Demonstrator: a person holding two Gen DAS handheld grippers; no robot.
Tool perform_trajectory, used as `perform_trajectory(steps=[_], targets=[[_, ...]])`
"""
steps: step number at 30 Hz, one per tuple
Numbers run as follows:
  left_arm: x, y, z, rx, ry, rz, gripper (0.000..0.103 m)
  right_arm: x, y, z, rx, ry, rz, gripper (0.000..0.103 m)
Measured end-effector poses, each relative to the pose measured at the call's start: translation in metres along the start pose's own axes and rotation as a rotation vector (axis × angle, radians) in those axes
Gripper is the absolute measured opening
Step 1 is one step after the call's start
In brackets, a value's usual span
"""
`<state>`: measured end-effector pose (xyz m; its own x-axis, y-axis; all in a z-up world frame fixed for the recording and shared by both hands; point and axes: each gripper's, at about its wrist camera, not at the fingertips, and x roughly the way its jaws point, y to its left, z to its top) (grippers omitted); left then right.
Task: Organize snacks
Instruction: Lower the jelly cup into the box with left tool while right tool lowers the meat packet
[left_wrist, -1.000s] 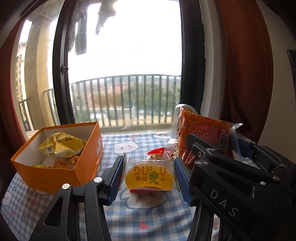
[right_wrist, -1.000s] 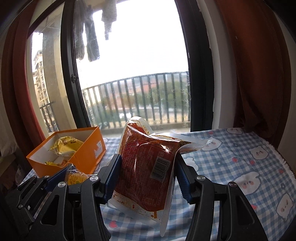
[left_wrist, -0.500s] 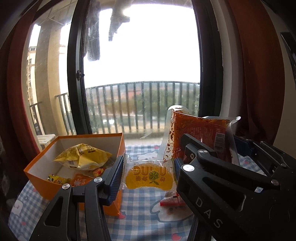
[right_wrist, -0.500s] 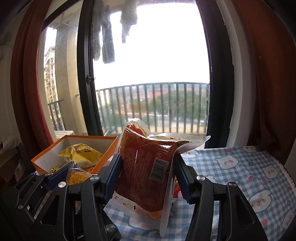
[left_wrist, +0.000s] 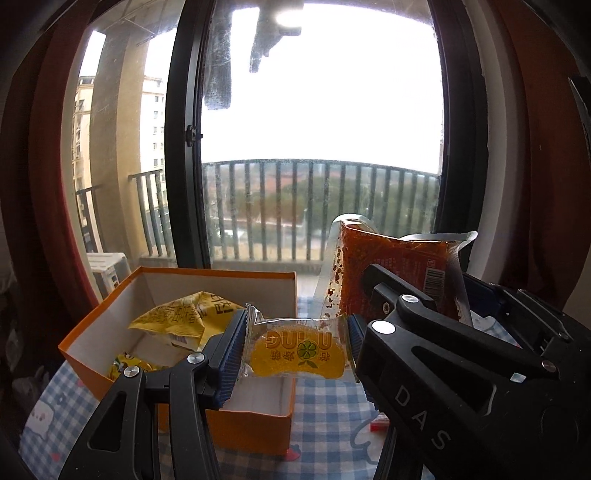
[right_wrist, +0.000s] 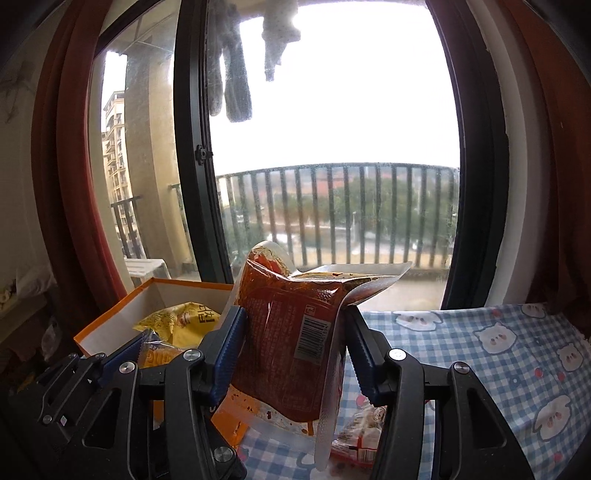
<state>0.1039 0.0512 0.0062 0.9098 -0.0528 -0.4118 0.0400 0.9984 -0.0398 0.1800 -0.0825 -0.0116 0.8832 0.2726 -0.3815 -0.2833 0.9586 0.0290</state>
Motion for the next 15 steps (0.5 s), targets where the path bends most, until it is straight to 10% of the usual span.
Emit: perform_trajectory(steps=[15], targets=[[0.054, 0.069, 0.005, -0.076, 0.085, 0.172, 0.056, 0.083, 0.058, 0.007, -0.002, 0.061, 0.100, 0.050]])
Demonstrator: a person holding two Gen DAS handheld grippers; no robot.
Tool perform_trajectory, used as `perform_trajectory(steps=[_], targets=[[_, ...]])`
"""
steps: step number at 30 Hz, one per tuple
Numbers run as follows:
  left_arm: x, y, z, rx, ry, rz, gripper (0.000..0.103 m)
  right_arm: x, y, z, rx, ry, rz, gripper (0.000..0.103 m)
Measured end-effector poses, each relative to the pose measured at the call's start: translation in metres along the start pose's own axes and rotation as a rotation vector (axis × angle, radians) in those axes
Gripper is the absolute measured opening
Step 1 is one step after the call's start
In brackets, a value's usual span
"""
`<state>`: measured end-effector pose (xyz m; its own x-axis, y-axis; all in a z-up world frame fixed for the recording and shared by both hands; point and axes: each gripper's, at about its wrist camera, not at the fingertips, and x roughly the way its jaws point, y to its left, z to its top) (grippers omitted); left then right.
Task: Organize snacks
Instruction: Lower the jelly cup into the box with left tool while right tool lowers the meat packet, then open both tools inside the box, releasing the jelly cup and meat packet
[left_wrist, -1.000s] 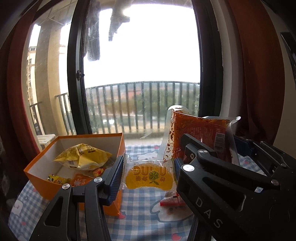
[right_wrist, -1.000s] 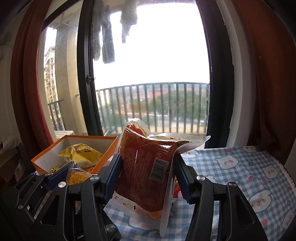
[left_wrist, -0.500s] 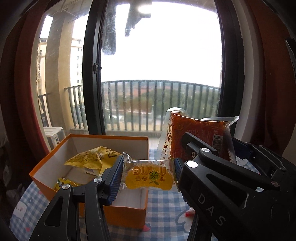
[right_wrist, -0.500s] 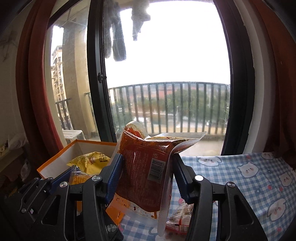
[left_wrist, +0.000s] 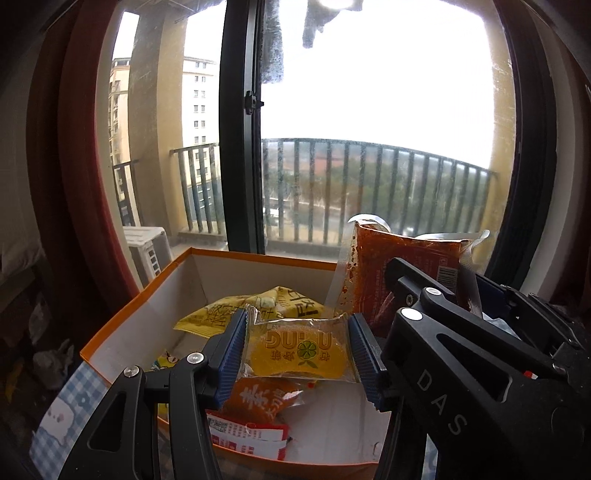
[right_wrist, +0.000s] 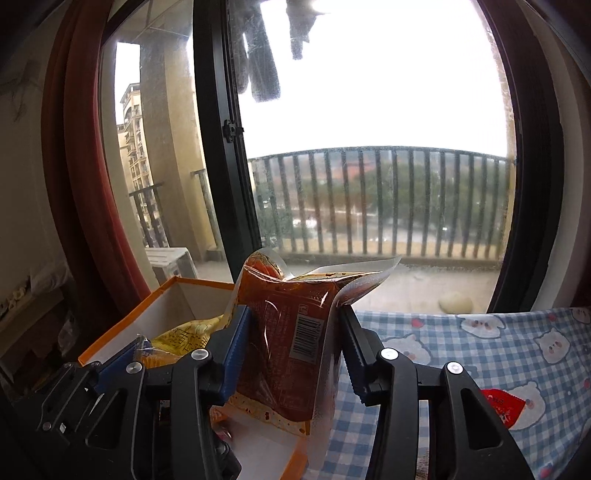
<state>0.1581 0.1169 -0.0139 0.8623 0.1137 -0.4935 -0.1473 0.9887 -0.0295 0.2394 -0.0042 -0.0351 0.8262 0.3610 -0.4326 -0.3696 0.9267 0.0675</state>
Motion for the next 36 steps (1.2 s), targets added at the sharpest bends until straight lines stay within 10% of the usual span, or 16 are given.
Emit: perform_trajectory(steps=[20, 28, 36], targets=[[0.053, 0.034, -0.019, -0.110, 0.133, 0.070, 0.074, 0.069, 0.022, -0.021, -0.021, 0.199, 0.066, 0.054], [0.039, 0.033, -0.018, -0.115, 0.131, 0.025, 0.090, 0.062, 0.020, -0.019, -0.011, 0.180, 0.045, 0.090], [0.027, 0.026, -0.019, -0.070, 0.123, -0.012, 0.096, 0.047, 0.018, -0.017, -0.066, 0.171, 0.032, 0.101]])
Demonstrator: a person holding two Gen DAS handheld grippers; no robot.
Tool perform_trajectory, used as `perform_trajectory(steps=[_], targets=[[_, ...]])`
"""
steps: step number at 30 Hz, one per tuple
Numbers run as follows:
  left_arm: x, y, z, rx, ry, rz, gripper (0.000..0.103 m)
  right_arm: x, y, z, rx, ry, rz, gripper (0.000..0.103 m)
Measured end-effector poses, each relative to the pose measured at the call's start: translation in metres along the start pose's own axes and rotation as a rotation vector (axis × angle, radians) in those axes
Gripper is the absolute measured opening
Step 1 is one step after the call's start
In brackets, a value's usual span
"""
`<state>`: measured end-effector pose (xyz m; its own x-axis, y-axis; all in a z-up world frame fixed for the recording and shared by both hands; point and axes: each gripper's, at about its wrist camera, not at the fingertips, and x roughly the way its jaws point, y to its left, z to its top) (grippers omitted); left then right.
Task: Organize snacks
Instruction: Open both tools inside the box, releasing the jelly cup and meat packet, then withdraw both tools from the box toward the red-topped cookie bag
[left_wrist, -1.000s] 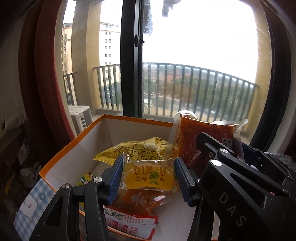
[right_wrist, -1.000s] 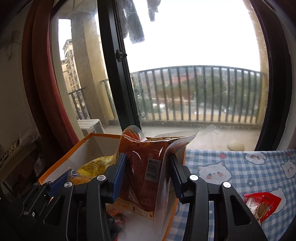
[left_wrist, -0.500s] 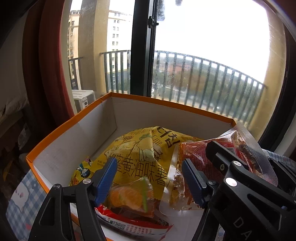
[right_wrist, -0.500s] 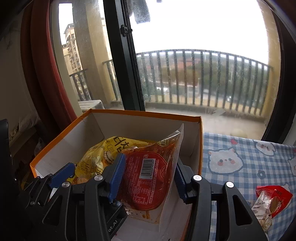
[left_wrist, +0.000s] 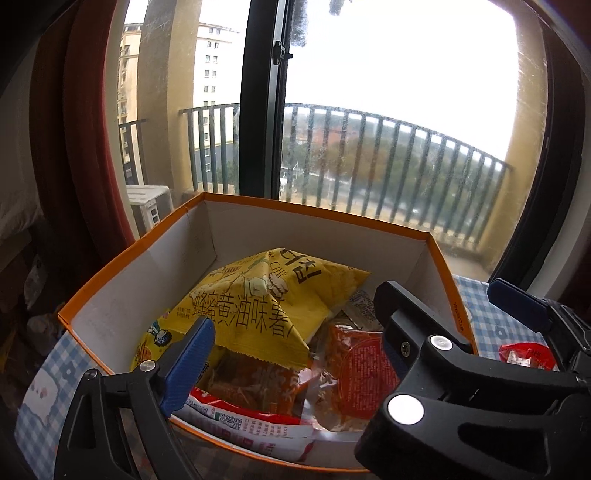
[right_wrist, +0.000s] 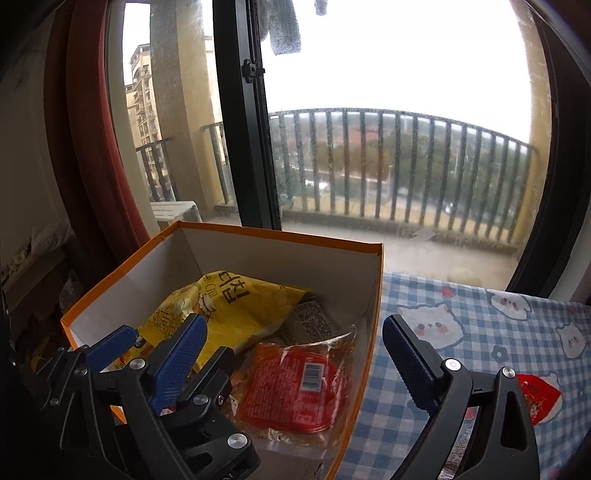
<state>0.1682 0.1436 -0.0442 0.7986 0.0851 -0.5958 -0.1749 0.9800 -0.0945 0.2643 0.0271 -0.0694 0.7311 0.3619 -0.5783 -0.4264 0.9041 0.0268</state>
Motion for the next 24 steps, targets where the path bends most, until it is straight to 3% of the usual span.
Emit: perform_trajectory(steps=[12, 24], targets=[[-0.028, 0.000, -0.007, -0.004, -0.001, 0.027, 0.099, -0.028, 0.007, -0.011, -0.040, -0.008, 0.034, 0.103], [-0.070, -0.033, -0.022, 0.033, -0.044, -0.037, 0.099, -0.083, -0.012, -0.024, -0.018, -0.030, 0.056, 0.103]])
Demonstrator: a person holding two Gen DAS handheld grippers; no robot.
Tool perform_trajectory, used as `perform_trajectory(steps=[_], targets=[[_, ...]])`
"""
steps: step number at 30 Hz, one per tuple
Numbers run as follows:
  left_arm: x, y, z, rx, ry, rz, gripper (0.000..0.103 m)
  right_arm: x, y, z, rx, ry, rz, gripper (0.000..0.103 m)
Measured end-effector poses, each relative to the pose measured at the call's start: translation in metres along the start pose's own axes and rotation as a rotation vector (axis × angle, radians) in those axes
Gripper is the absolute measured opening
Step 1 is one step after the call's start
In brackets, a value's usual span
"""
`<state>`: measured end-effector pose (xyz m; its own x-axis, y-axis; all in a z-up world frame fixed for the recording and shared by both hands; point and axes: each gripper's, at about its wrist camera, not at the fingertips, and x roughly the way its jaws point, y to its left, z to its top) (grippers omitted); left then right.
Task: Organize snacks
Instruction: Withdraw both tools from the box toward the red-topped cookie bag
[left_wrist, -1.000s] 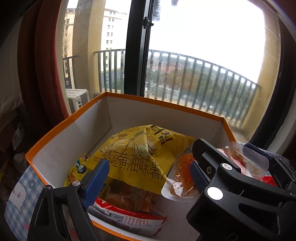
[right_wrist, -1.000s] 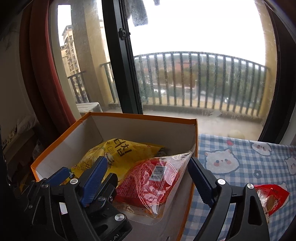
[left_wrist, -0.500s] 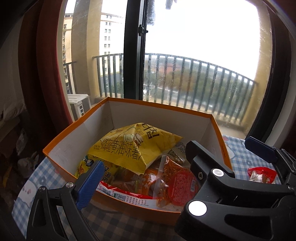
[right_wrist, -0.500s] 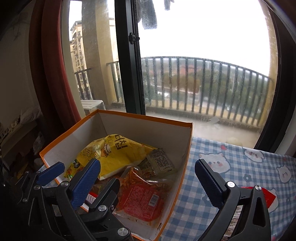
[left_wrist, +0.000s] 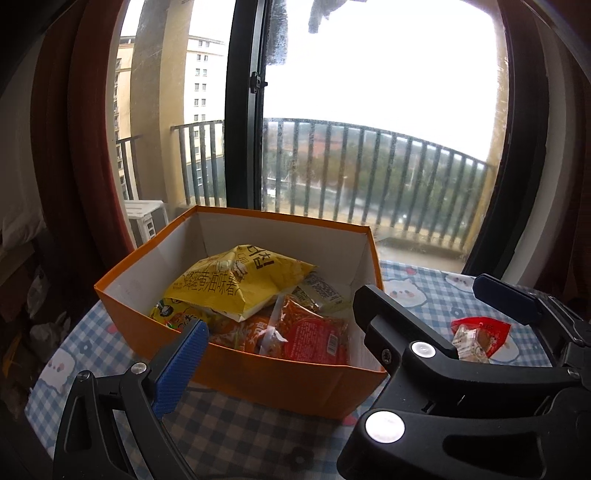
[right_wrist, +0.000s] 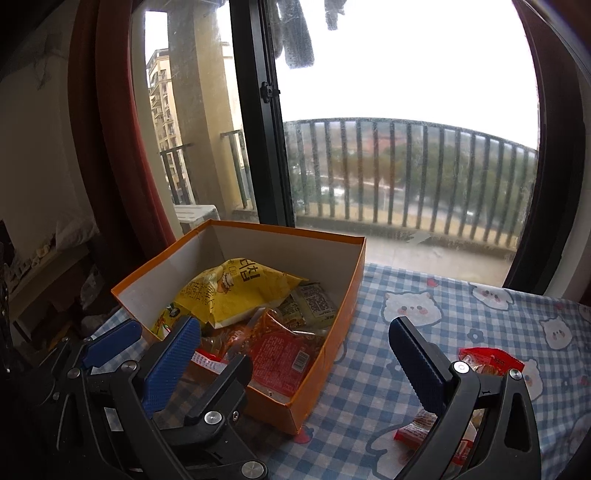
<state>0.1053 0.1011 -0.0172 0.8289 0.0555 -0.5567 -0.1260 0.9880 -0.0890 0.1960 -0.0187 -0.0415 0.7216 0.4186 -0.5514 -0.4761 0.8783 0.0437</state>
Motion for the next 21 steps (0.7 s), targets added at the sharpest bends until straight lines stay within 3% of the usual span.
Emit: perform_trajectory(steps=[12, 21], targets=[[-0.044, -0.061, -0.011, 0.090, -0.073, -0.086, 0.099, -0.073, -0.038, -0.014, 0.020, -0.087, -0.095, 0.103], [-0.051, -0.103, -0.016, 0.101, -0.075, -0.151, 0.099, -0.107, -0.075, -0.024, 0.059, -0.119, -0.178, 0.103]])
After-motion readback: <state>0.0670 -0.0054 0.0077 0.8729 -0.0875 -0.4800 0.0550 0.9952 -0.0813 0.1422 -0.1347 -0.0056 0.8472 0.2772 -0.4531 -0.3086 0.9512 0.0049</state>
